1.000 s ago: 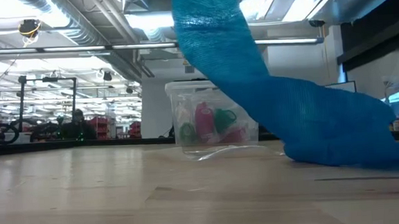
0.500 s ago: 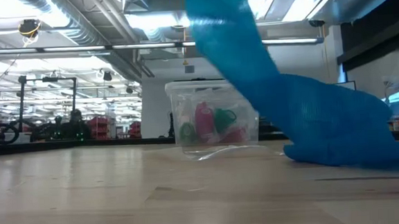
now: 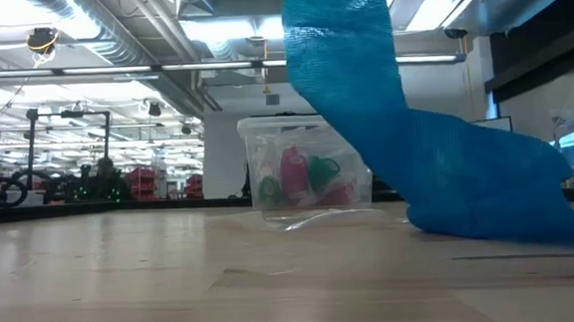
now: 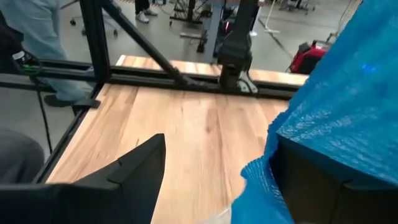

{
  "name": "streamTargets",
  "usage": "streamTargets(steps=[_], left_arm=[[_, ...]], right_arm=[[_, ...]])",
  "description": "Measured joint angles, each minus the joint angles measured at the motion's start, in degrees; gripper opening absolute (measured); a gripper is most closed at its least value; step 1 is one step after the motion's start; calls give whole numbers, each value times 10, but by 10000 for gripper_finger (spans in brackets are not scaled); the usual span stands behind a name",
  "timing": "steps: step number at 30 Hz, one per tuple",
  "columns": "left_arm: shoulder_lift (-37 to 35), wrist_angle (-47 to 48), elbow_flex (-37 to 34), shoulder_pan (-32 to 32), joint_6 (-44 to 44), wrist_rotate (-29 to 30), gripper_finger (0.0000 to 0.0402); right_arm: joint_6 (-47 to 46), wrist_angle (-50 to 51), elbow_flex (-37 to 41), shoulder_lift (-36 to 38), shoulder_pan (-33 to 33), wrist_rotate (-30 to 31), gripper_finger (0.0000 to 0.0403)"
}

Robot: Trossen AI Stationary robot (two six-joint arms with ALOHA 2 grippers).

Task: Roll bandage
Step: Roll the blue bandage

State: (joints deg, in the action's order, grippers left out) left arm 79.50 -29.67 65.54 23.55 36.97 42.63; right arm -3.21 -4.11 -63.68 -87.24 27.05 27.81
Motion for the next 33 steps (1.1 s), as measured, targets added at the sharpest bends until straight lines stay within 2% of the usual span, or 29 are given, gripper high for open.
streamTargets(steps=[3,10,15,19,23,26,29,33], left_arm=[[0,0,0,0,1,1,13],[0,0,0,-1,7,2,13],[0,6,0,-1,7,2,13],[0,11,0,-1,5,2,13],[-1,14,1,-1,5,4,13],[0,18,1,-1,6,7,13],[0,21,0,-1,4,7,13],[0,22,0,0,5,7,13]], right_arm=[[-5,12,0,0,0,11,280],[40,14,-21,16,0,98,280],[102,22,-46,20,-1,60,280],[143,36,-70,20,1,113,280],[152,149,-113,21,25,118,280],[124,229,-152,25,49,119,280],[64,334,-187,24,81,146,280],[-50,453,-190,26,122,215,280]])
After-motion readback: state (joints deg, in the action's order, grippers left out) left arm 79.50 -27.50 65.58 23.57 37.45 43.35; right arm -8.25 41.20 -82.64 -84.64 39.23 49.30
